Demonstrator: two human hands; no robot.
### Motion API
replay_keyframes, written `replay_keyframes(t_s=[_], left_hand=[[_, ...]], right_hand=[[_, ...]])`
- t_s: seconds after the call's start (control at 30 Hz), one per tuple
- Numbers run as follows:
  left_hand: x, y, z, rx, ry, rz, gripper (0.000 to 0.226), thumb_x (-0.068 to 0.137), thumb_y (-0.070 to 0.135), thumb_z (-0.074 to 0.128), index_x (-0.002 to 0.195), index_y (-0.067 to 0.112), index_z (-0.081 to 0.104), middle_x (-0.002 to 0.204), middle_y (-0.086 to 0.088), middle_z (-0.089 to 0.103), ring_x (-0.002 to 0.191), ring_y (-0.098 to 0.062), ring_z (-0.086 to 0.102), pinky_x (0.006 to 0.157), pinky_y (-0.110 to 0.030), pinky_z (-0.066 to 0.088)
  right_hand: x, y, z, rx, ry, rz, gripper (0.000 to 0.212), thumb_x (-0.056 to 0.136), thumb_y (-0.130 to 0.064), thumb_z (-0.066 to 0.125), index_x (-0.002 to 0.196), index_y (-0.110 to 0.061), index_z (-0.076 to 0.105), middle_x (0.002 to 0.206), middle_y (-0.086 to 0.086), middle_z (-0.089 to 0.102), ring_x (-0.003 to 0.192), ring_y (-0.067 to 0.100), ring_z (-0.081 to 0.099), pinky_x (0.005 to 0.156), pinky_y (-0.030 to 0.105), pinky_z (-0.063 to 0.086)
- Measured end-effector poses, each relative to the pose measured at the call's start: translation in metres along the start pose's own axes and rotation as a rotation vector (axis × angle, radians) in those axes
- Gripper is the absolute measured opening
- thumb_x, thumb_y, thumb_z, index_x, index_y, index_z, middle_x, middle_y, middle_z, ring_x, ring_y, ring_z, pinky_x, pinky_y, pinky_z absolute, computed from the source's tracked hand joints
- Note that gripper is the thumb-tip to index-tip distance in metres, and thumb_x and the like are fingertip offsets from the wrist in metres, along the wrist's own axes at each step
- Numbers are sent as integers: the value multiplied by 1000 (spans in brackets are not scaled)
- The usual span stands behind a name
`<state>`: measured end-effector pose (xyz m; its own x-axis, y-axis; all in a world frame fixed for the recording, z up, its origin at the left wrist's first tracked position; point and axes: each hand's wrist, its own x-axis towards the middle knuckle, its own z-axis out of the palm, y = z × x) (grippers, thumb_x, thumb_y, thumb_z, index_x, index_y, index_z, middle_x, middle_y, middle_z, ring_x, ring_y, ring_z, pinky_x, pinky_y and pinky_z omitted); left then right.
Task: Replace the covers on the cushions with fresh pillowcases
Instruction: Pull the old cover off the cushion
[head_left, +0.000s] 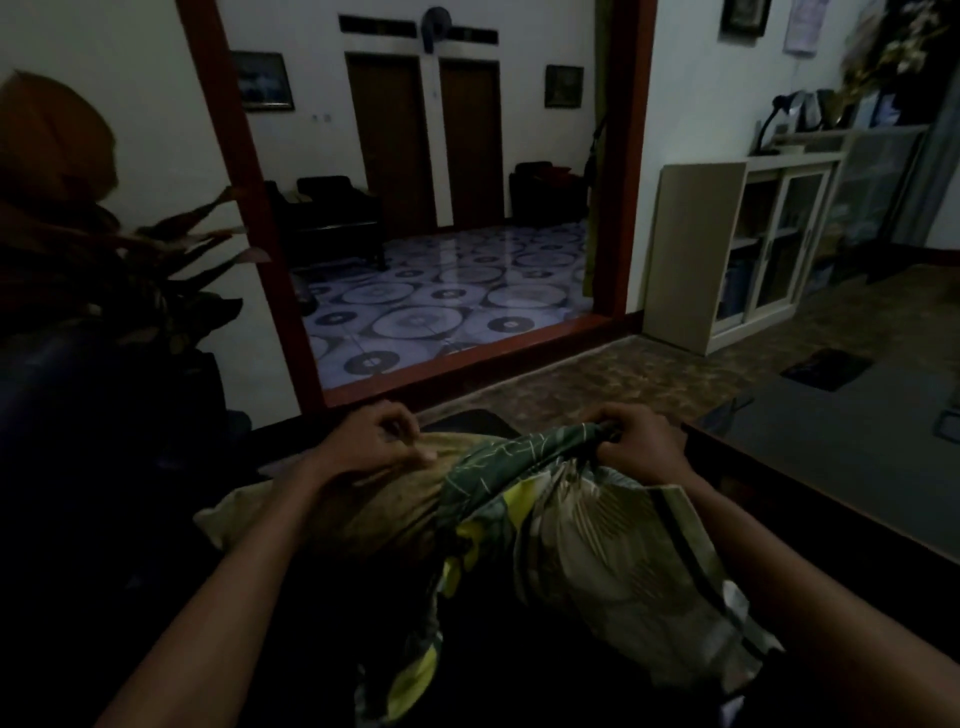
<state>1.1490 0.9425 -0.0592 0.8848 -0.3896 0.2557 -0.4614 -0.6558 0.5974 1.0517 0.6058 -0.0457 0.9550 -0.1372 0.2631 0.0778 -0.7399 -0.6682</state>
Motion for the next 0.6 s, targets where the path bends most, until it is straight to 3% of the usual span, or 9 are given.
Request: replay_keyframes(t_s=[0.07, 0.17, 0.27, 0.4, 0.5, 0.6], left_hand=[[-2, 1, 2, -8, -236, -122, 58, 46, 70, 88, 88, 34, 70, 102, 16, 67, 102, -1, 62, 98, -30, 48], [-2, 12, 8, 103, -312, -98, 65, 49, 53, 95, 102, 34, 63, 113, 24, 58, 110, 4, 54, 101, -23, 43], [-2, 14, 17, 146, -155, 36, 55, 52, 39, 97, 95, 41, 64, 106, 27, 60, 104, 3, 59, 95, -23, 47], [-1, 7, 22, 172, 41, 47, 38, 65, 31, 92, 73, 54, 63, 85, 26, 68, 84, 6, 64, 80, -28, 54], [-2, 9, 25, 214, 124, 56, 31, 77, 32, 81, 75, 59, 65, 81, 25, 70, 79, 4, 66, 74, -28, 55], [-4, 11, 30, 211, 227, 52, 16, 83, 29, 75, 91, 42, 75, 93, 19, 75, 88, -4, 70, 79, -28, 54]], right_hand=[[9, 2, -2, 33, 16, 27, 33, 76, 5, 74, 105, -10, 77, 104, 12, 74, 98, 24, 67, 75, 22, 42], [14, 7, -7, 10, 43, 72, 33, 76, 5, 75, 105, -9, 76, 105, 13, 74, 90, 15, 61, 71, 18, 41], [12, 3, -16, -90, 51, 33, 34, 75, 0, 76, 105, -16, 75, 102, 3, 71, 86, 12, 59, 56, 11, 40], [13, -35, -32, -250, -52, -40, 37, 78, -16, 80, 111, -30, 71, 106, -10, 64, 87, 5, 59, 65, 20, 47], [-3, -72, -16, -215, -223, -105, 35, 80, -34, 81, 113, -32, 69, 108, -11, 68, 92, 6, 64, 78, 28, 56], [-29, -83, 23, -517, -226, -212, 34, 80, -49, 75, 109, -31, 71, 106, -4, 68, 97, 18, 66, 77, 32, 50]])
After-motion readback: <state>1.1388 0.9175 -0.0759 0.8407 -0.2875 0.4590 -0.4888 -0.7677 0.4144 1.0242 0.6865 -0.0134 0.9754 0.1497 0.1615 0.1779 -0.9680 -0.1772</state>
